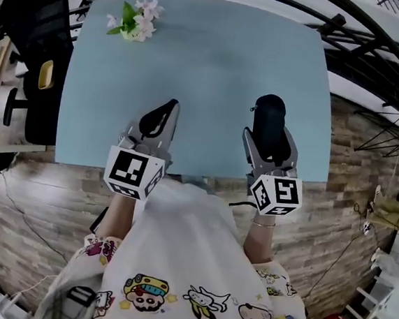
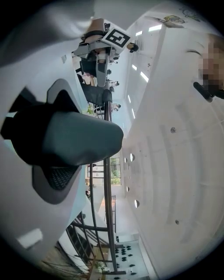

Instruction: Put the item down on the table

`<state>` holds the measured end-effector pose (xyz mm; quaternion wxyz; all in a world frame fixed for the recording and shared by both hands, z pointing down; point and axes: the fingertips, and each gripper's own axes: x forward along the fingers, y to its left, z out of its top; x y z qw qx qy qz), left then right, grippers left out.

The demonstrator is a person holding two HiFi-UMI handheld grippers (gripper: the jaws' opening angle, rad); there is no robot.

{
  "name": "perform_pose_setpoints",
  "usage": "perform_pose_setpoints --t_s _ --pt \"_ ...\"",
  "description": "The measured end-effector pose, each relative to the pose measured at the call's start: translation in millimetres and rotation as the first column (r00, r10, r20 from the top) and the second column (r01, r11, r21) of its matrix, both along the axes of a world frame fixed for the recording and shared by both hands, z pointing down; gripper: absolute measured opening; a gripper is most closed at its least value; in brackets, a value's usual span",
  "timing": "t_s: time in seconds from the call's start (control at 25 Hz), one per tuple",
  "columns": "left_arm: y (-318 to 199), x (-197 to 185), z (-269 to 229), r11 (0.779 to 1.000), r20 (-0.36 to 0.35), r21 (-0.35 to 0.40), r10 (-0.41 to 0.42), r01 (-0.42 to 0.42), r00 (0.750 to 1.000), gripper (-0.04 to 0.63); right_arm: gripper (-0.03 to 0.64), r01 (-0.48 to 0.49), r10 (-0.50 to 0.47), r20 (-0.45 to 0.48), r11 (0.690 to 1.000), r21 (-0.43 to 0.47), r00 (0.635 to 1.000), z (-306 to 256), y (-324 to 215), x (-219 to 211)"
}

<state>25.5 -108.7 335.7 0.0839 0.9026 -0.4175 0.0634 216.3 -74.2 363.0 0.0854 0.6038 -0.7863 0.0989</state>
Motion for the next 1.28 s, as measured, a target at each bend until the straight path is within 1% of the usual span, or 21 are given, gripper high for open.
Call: perform_pose_setpoints --t_s 0.12,0.24,0.48,0.76,0.96,1.28 --pt "-0.6 -5.0 1.9 0.997 0.006 -0.001 -0.073 0.073 0.997 -0.002 0.359 0.071 -0.071 0.006 0.997 0.0 0.997 3.1 -13.7 -3.4" --pt "-0.8 -9.0 4.7 0.992 0.007 -0.001 -0.126 0.126 0.992 -0.002 0.359 0.127 -0.127 0.006 0.992 -0.003 0.992 6.6 -23.6 -8.8" --pt "5.7 -12.5 8.8 0.983 0.004 -0.014 -0.181 0.181 0.983 -0.002 0.359 0.196 -0.196 0.002 0.981 -0.018 0.981 9.1 -29.9 -18.4" --pt "2.7 -25.7 11.0 0.98 0.001 -0.039 -0.197 0.197 0.98 -0.002 0.359 0.206 -0.206 0.0 0.978 -0.044 0.979 11.9 -36.8 -28.7" --pt "0.0 -33.0 12.7 0.981 0.008 -0.043 -0.187 0.187 0.982 -0.002 0.359 0.217 -0.217 -0.004 0.975 -0.057 0.976 16.6 -39.2 -40.8" --pt "-11.6 -32.6 17.1 0.985 0.01 -0.055 -0.161 0.161 0.987 -0.002 0.359 0.246 -0.248 -0.013 0.965 -0.088 0.969 27.2 -49.1 -56.4"
